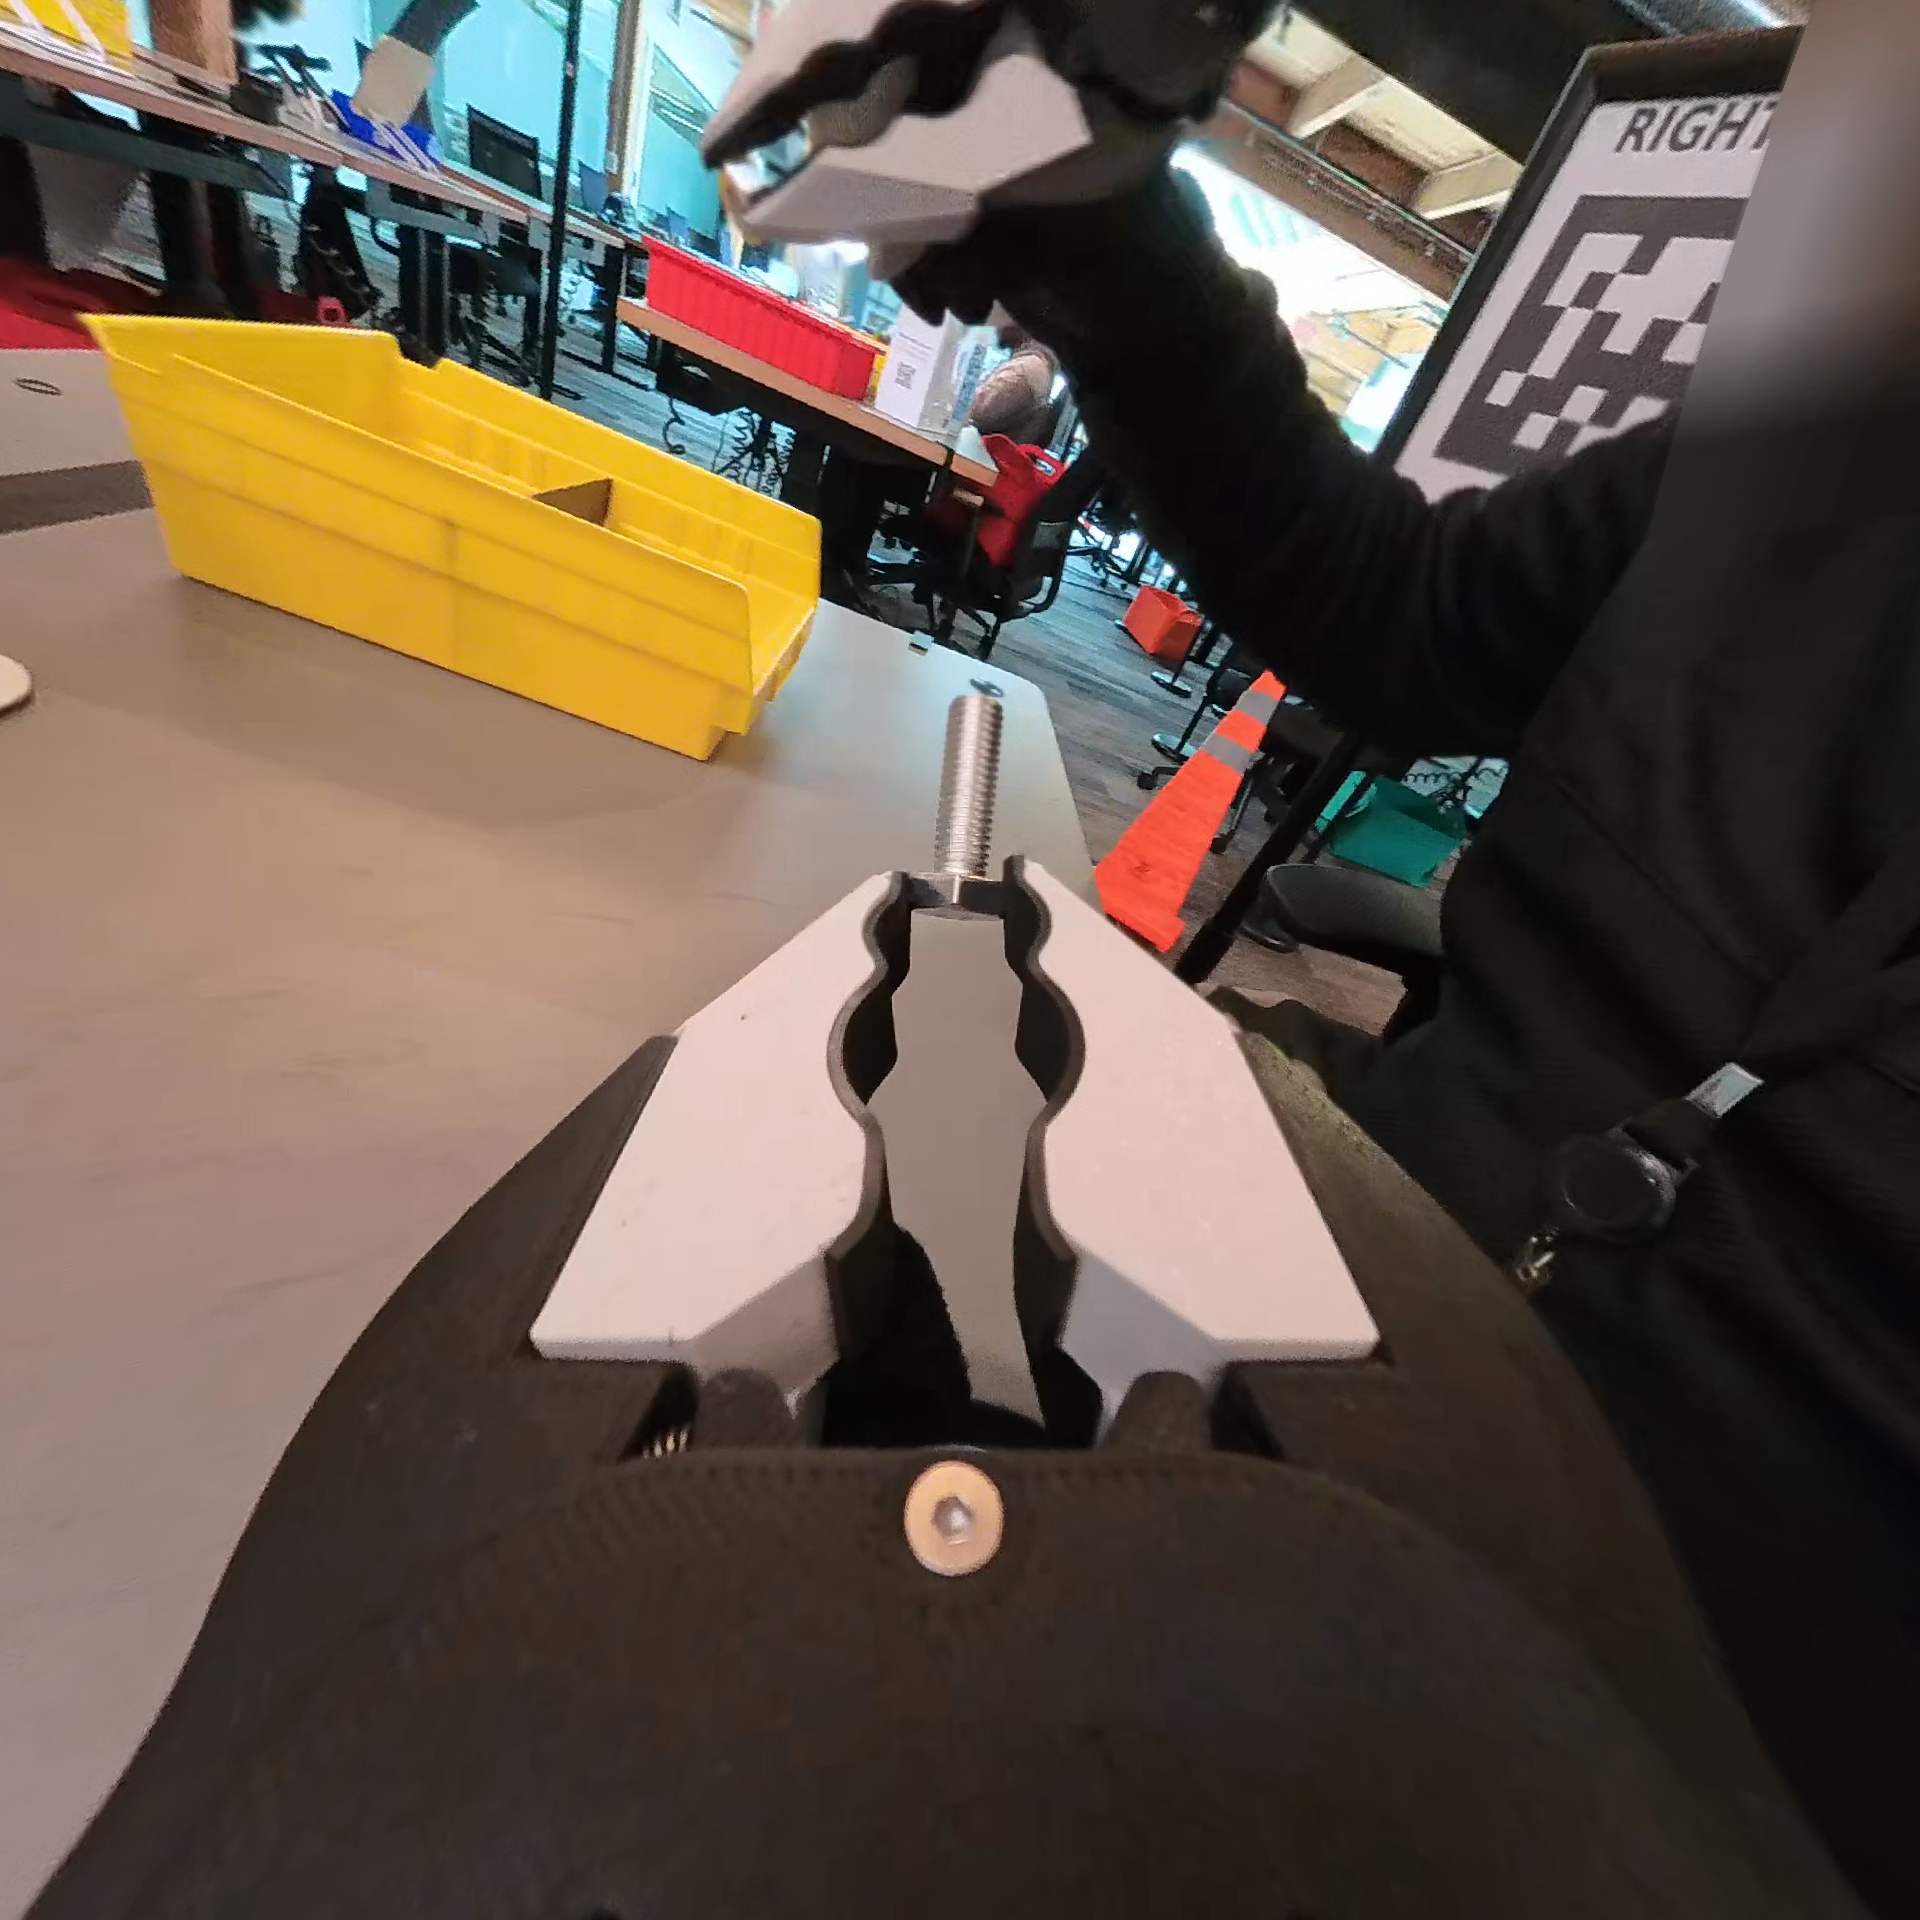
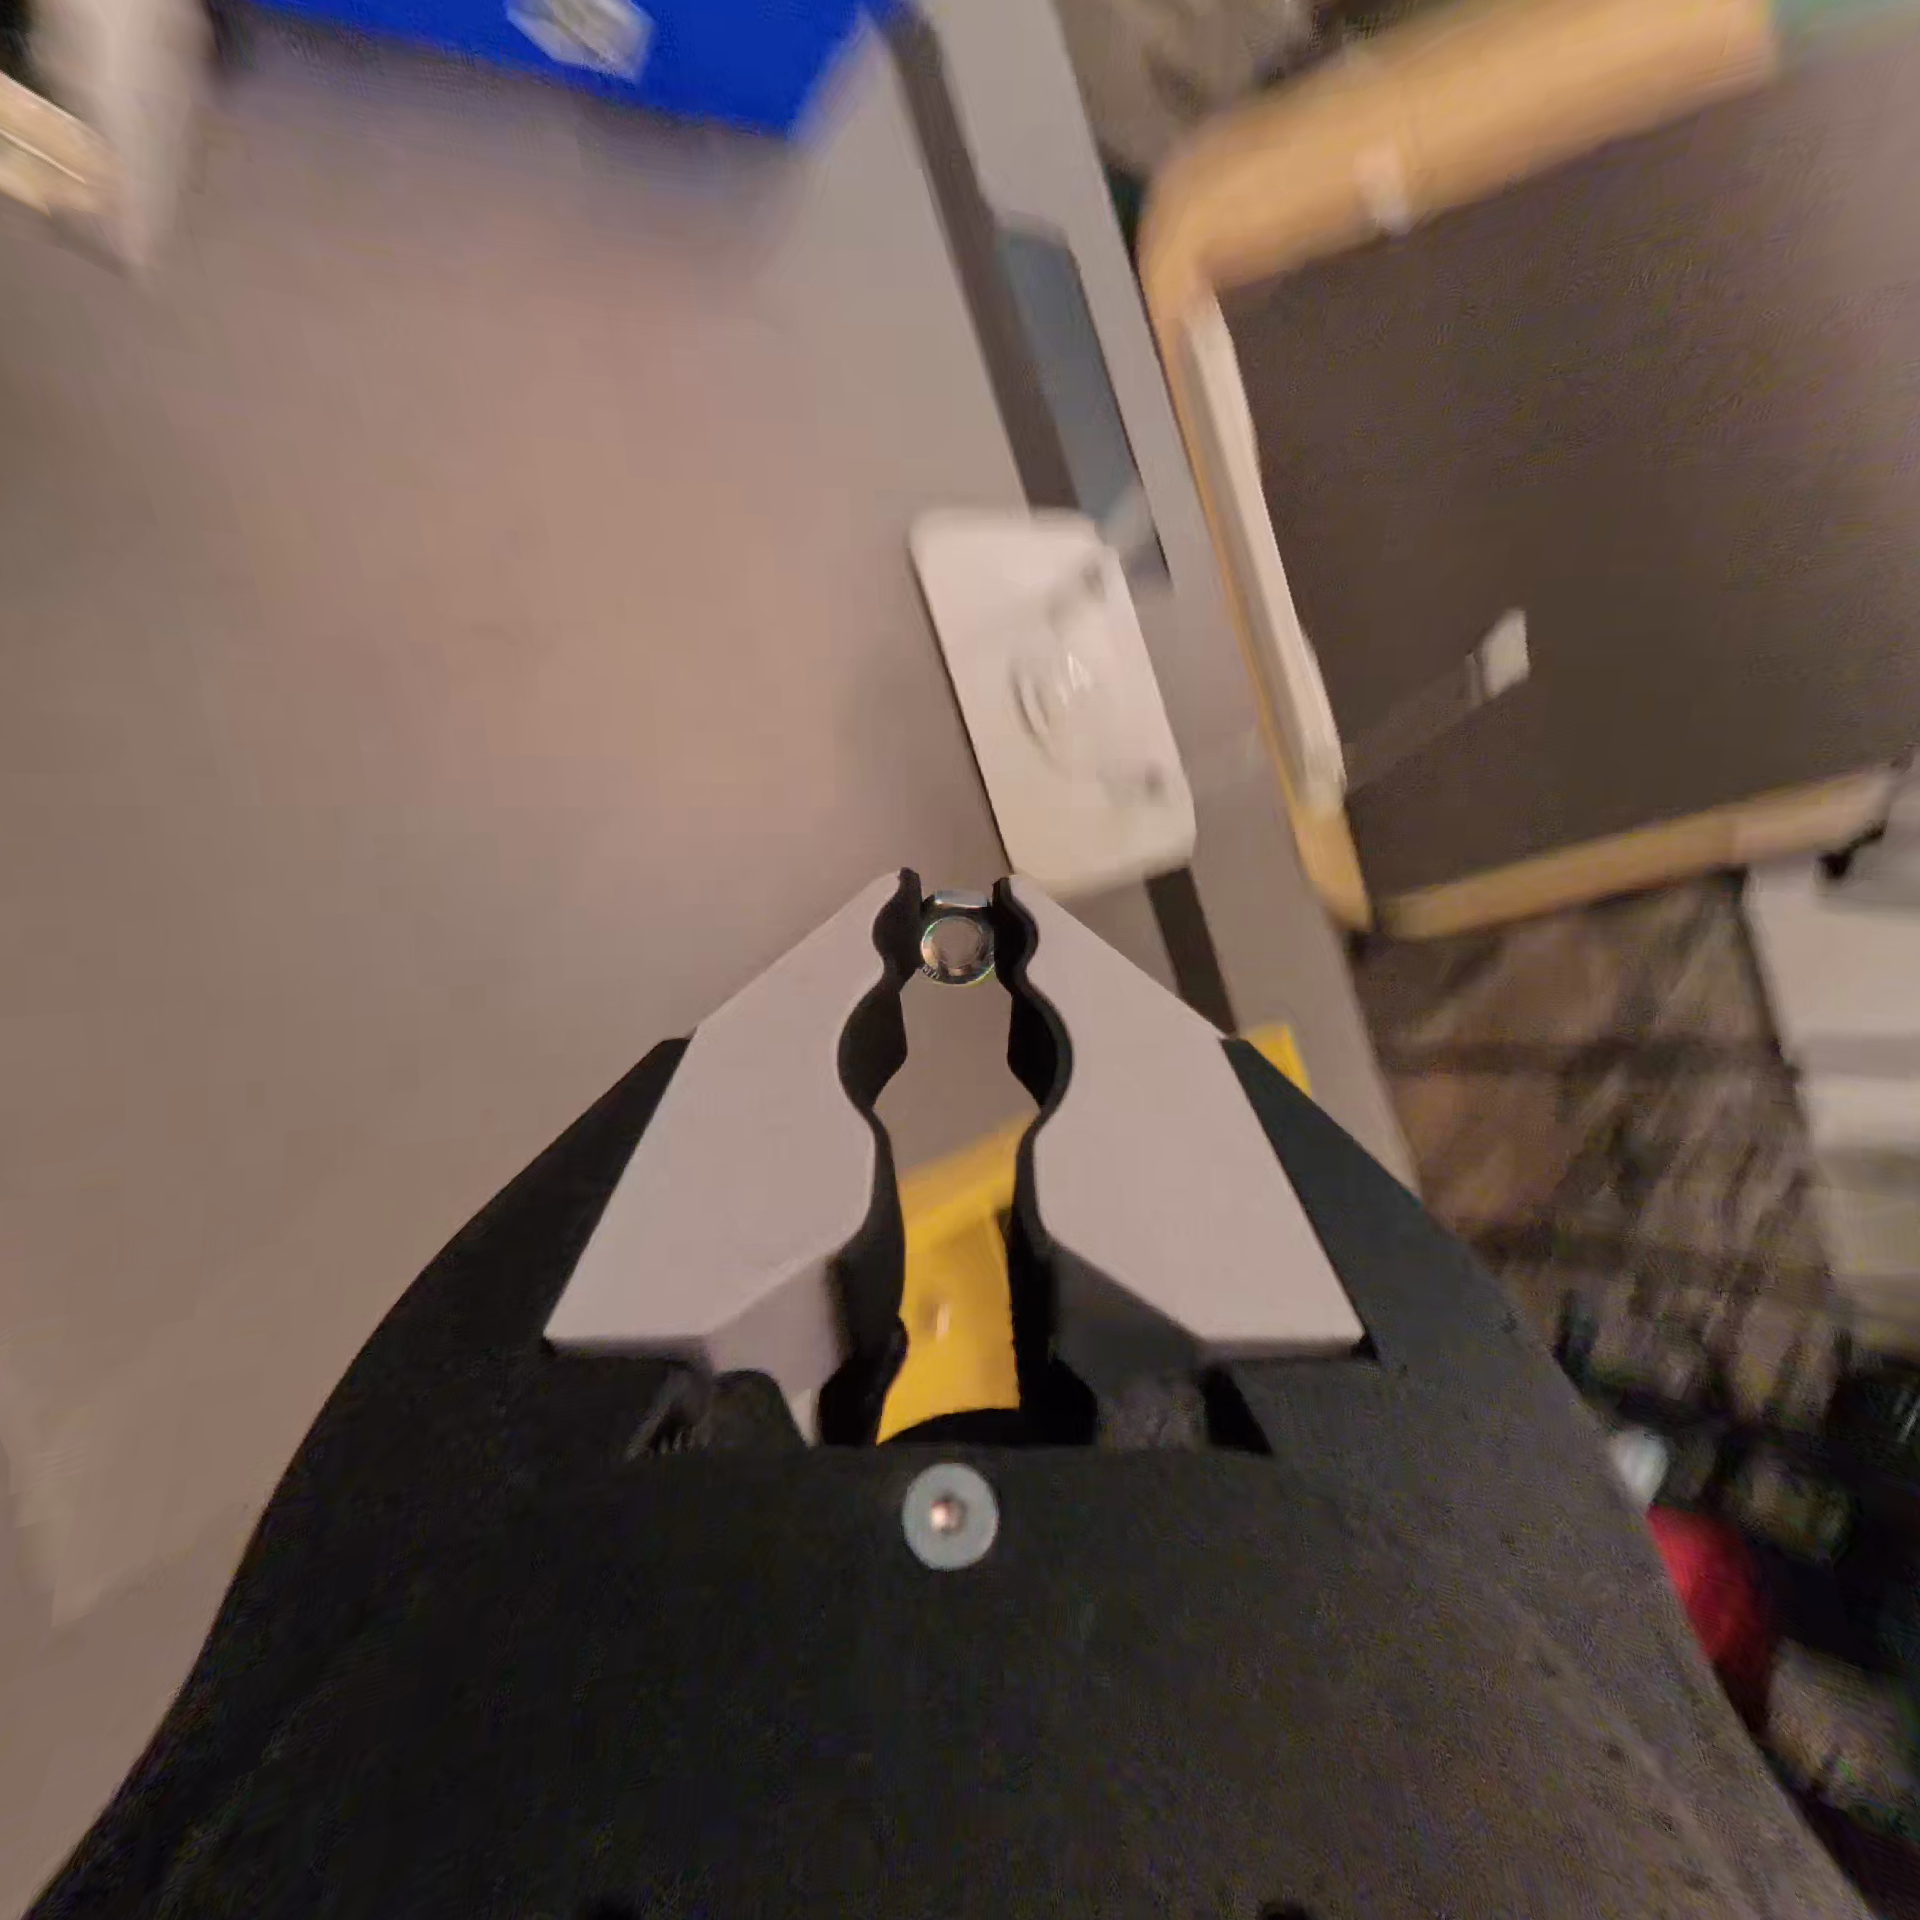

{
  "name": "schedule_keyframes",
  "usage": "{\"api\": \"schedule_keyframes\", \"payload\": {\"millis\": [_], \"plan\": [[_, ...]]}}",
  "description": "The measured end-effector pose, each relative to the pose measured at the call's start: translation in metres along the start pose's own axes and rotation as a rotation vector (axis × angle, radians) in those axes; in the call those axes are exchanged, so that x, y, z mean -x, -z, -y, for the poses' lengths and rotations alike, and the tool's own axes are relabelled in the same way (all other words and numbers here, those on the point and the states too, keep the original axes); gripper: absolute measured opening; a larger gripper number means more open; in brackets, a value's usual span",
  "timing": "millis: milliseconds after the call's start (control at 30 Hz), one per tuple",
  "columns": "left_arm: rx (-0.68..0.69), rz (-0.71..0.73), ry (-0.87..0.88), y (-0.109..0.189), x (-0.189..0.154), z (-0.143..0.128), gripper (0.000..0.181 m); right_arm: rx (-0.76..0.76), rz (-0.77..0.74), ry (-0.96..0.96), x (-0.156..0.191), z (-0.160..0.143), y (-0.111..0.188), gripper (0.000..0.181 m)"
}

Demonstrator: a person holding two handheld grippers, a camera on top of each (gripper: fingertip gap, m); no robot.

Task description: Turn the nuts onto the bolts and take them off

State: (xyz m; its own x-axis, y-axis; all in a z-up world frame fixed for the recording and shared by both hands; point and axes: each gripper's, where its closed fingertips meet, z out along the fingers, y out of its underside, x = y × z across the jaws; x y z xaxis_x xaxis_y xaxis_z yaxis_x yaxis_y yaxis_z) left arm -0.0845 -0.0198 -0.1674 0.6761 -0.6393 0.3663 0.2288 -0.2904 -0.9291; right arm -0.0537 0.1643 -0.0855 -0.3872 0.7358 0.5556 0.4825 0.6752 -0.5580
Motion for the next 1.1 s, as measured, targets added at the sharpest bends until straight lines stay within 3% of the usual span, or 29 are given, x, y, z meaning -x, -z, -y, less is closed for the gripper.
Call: {"api": "schedule_keyframes", "payload": {"millis": [133, 233, 300, 533, 667, 733, 800, 833, 900, 1000, 1100], "plan": [[0.008, 0.021, 0.002, -0.001, 0.006, -0.002, 0.016, 0.247, -0.008, -0.377, -0.043, -0.141, 0.007, 0.012], [0.026, 0.022, -0.002, -0.006, 0.005, -0.005, 0.016, 0.416, 0.061, -0.501, -0.030, -0.223, -0.006, 0.012], [0.037, 0.024, -0.004, -0.009, 0.004, -0.007, 0.016, 0.521, 0.105, -0.483, -0.013, -0.258, -0.019, 0.012], [0.039, 0.037, 0.002, -0.013, 0.006, -0.008, 0.016, 0.645, 0.222, -0.455, 0.019, -0.301, -0.057, 0.013], [0.045, 0.043, 0.002, -0.014, 0.008, -0.010, 0.016, 0.641, 0.262, -0.490, 0.024, -0.306, -0.064, 0.031], [0.035, 0.047, 0.000, -0.014, 0.009, -0.008, 0.016, 0.662, 0.231, -0.491, 0.017, -0.306, -0.055, 0.032], [0.017, 0.046, 0.003, -0.012, 0.008, -0.005, 0.016, 0.630, 0.121, -0.452, -0.004, -0.286, -0.039, 0.031], [0.009, 0.046, 0.003, -0.012, 0.008, -0.004, 0.016, 0.561, 0.085, -0.446, -0.012, -0.262, -0.031, 0.029], [-0.017, 0.035, 0.004, -0.011, 0.007, 0.001, 0.016, 0.299, 0.089, -0.461, -0.011, -0.184, -0.022, 0.027], [-0.068, 0.003, -0.005, -0.013, 0.002, 0.011, 0.016, -0.115, 0.232, -0.382, 0.030, -0.050, -0.009, 0.026], [-0.108, -0.018, -0.014, -0.013, -0.005, 0.019, 0.016, -0.401, 0.377, -0.355, 0.079, 0.044, -0.004, 0.025]]}}
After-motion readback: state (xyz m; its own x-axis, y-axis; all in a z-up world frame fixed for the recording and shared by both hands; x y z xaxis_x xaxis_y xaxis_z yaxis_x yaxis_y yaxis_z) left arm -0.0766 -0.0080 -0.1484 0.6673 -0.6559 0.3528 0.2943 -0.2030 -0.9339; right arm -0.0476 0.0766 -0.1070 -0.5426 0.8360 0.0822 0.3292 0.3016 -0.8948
